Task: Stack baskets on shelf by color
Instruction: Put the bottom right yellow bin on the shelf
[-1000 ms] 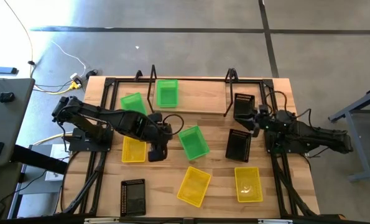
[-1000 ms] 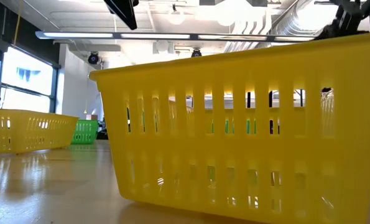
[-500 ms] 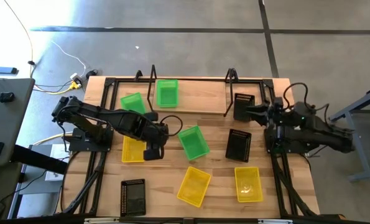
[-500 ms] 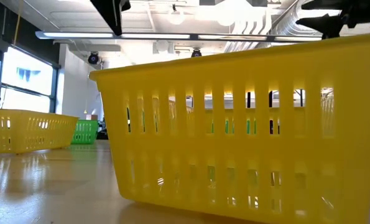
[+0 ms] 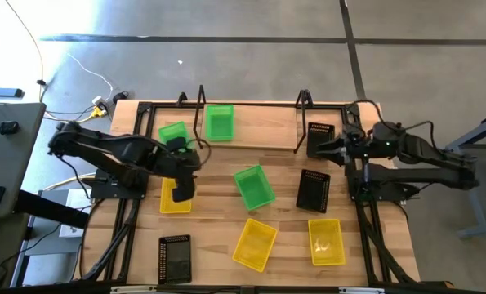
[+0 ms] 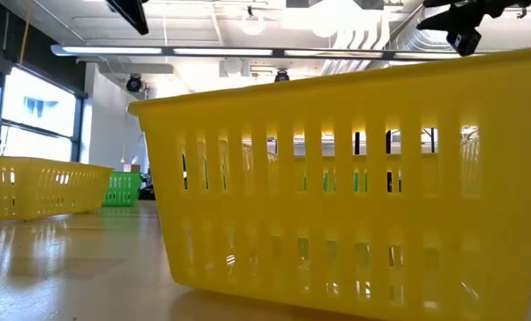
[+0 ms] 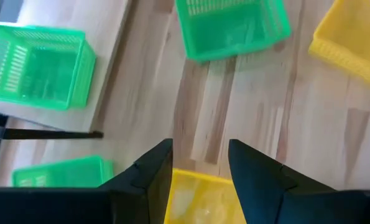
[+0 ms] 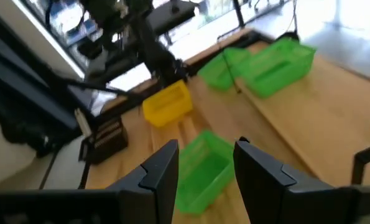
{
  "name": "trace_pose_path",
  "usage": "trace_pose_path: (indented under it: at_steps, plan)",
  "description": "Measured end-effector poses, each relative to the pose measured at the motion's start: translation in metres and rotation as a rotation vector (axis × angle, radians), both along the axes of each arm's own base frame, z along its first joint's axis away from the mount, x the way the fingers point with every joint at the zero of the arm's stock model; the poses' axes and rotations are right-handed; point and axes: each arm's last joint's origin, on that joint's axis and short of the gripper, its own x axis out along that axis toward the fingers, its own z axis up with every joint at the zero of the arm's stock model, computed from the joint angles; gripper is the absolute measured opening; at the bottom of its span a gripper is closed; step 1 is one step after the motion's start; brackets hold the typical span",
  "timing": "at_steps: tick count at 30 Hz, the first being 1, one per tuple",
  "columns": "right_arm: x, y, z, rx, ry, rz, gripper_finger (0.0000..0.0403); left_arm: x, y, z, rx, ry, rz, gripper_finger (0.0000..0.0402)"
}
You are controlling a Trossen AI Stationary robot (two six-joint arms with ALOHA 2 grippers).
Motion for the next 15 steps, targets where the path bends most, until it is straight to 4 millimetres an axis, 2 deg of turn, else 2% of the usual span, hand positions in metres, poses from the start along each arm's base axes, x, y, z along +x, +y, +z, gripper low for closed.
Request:
trace_pose_path:
  at_steps: [6,15]
  plan:
    - [0.019,0.009,0.013,0.045,0.112,0.060,0.0140,-0.025,0.005,-0.010,-0.017,-0.057,0.032,0.0145]
    - [0.051,0.031,0.024,0.096,0.235,0.109,0.0140,-0.045,0.007,-0.025,-0.065,-0.071,0.038,0.0145]
